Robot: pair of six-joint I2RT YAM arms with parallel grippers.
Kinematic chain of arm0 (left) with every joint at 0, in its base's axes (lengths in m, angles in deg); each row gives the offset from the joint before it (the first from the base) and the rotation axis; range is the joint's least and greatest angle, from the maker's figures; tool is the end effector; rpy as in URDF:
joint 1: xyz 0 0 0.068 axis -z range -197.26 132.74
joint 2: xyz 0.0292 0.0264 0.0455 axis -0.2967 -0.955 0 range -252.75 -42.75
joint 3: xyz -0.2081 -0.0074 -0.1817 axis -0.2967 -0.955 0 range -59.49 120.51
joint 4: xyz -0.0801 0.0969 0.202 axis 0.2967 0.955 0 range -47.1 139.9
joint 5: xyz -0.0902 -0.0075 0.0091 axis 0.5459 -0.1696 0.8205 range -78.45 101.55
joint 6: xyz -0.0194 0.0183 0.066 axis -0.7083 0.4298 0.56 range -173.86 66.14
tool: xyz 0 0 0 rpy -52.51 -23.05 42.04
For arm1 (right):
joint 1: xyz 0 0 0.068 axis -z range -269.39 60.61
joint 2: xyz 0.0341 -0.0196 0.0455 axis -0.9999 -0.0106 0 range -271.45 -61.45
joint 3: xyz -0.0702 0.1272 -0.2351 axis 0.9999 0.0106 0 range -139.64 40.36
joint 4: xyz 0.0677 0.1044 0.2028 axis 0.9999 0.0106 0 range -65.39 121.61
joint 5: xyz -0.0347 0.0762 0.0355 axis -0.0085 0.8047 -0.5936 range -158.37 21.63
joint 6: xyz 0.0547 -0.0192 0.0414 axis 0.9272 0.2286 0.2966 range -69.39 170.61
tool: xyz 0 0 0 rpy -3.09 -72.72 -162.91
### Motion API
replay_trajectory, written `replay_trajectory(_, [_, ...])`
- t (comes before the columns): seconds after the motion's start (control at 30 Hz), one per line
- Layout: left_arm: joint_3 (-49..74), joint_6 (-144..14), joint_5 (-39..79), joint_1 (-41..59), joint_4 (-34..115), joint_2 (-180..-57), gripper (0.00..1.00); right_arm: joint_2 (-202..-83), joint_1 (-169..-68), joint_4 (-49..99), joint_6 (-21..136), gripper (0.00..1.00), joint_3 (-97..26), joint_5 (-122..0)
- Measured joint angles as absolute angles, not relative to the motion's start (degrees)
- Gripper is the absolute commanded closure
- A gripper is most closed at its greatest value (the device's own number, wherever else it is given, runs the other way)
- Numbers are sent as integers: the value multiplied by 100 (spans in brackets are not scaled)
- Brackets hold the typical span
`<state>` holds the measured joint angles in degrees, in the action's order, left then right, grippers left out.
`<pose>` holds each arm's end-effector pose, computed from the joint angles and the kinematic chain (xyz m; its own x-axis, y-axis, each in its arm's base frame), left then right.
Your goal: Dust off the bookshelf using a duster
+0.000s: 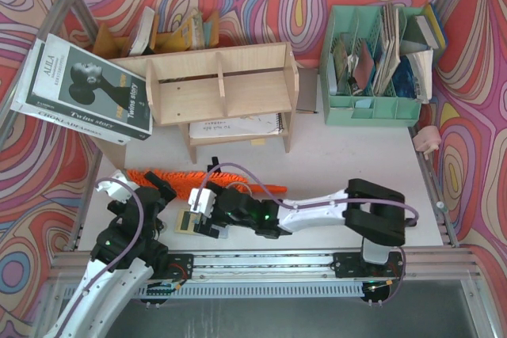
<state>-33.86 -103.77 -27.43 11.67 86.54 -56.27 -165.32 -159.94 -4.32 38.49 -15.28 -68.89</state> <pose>0.0738 0.0012 0.2183 -0.2233 -0.5560 -0.8006 -0.4102 0.7987 -0.4403 0.1339 0.3774 0.2056 0.0897 -0.3764 -0.9221 -0.9422 0.2681 -0.2011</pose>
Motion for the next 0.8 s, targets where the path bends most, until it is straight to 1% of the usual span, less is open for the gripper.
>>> replay_trajectory(0.13, [-3384, -10335, -2822, 1164, 8643, -5662, 2, -15949, -15994, -509, 4017, 24, -1388, -7295])
replay_trajectory(0.27, [-3393, -10235, -2883, 1164, 8512, -5723, 2, -15706, -15994, -476, 4317, 32, -1283, -7796])
replay_trajectory(0.53, [-3393, -10095, -2855, 1164, 8061, -6110, 2, -15848, -15994, 176, 5073, 42, -1506, -8406])
replay_trajectory(0.67, [-3367, -10300, -2708, 1164, 8050, -6464, 1, -16080, -15987, 322, 5388, 50, -1589, -8506])
replay_trajectory(0.8, [-3222, -10383, -2522, 1164, 8160, -6691, 2, -16406, -15983, 492, 5696, 51, -1718, -8615])
